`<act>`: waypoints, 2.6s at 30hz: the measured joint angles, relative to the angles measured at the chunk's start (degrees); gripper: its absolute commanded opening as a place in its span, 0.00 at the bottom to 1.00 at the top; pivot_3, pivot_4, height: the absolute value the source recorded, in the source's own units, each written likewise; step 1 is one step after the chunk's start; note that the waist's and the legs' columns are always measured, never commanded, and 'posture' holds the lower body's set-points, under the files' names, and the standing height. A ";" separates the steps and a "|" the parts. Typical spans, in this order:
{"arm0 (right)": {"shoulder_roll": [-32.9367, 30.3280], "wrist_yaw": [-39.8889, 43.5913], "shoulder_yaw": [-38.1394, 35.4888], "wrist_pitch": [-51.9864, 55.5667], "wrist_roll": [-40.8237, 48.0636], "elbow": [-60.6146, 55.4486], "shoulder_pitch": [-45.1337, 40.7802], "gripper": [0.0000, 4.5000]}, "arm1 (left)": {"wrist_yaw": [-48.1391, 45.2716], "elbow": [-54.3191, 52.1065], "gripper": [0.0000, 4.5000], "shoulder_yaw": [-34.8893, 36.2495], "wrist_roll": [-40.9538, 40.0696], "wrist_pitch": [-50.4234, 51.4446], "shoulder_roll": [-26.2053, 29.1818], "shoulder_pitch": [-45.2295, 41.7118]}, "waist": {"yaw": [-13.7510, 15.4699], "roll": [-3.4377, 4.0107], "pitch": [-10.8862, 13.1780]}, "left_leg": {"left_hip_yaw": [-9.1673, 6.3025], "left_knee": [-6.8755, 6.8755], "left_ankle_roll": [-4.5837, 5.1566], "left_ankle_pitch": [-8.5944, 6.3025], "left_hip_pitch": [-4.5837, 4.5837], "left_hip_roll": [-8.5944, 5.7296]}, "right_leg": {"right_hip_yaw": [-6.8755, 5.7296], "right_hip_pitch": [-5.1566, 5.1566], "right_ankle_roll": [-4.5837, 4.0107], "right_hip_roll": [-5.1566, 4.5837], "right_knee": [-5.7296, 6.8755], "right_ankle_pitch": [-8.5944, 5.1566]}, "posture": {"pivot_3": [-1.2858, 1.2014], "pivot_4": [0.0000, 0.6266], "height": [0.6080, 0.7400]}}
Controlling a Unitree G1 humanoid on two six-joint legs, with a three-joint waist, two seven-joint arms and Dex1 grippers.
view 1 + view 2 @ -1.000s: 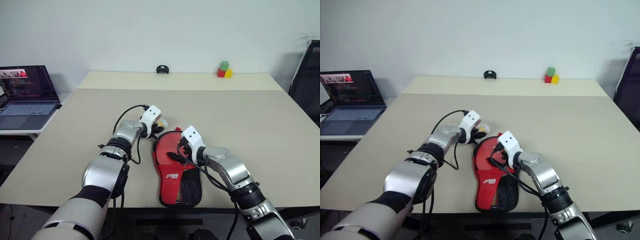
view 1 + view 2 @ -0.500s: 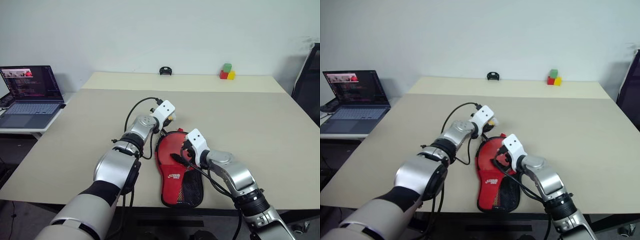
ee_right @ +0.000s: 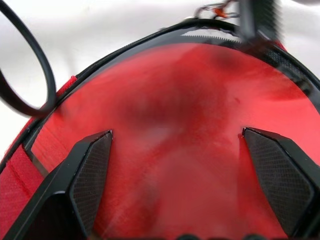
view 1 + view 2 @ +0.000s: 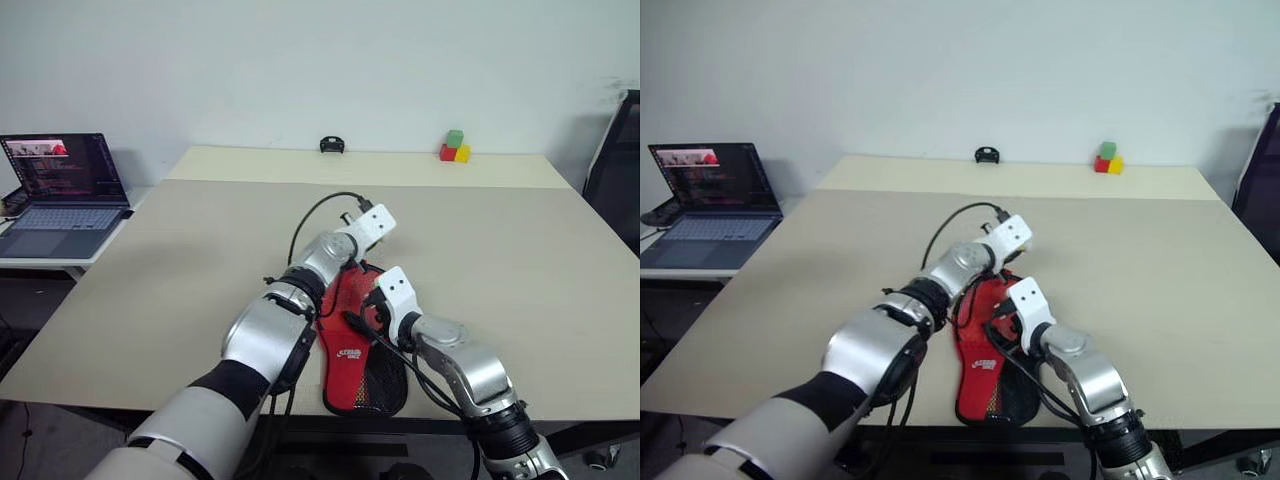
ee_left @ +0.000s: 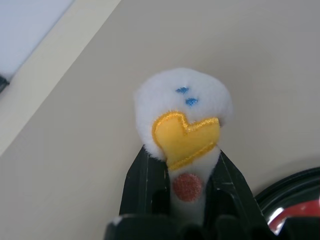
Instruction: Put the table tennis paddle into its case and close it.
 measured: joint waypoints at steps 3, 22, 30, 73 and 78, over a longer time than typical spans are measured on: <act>0.89 -1.22 -0.06 0.48 -0.06 -0.81 0.74 1.00 | 0.29 0.23 0.07 -0.97 1.49 -1.25 -1.59 -1.13 | 0.08 0.00 0.00 | -0.05 0.00 0.00 0.00 0.02 -0.02 | -0.07 0.12 0.02 0.00 -0.11 0.00 | 0.52 0.24 1.00; 2.71 -2.91 0.43 1.61 0.08 -3.48 2.75 1.00 | -4.88 0.23 0.46 -3.55 4.68 -2.05 -5.05 -1.06 | -0.37 0.10 -0.09 | 0.01 -0.65 -0.01 0.00 0.23 -0.02 | -0.13 0.17 0.09 0.00 -0.56 -0.02 | 0.52 0.24 1.00; 2.43 -1.98 0.90 1.61 0.12 -2.72 2.07 1.00 | -5.48 0.23 0.99 -3.55 4.70 -0.72 -3.45 0.08 | -0.55 0.13 -0.16 | 0.05 -0.65 0.00 0.00 0.30 0.01 | -0.09 0.20 0.09 0.00 -0.53 -0.02 | 0.52 0.24 1.00; -10.18 17.27 -14.28 13.09 20.58 -6.11 -3.88 1.00 | -45.51 -56.86 0.99 10.04 -29.53 7.66 26.03 34.62 | -0.30 0.26 0.05 | 0.07 -0.67 -0.01 0.00 -0.22 0.11 | 0.21 -0.32 0.00 -0.08 -0.56 0.01 | 0.52 0.24 1.00; -15.14 17.96 -23.84 18.06 27.42 -9.18 -4.09 1.00 | -46.24 -57.84 0.99 7.68 -29.53 7.77 25.89 34.95 | -0.46 0.36 0.14 | 0.12 -0.77 0.02 -0.02 -0.25 0.11 | 0.27 -0.33 -0.02 -0.08 -0.72 -0.01 | 0.52 0.24 1.00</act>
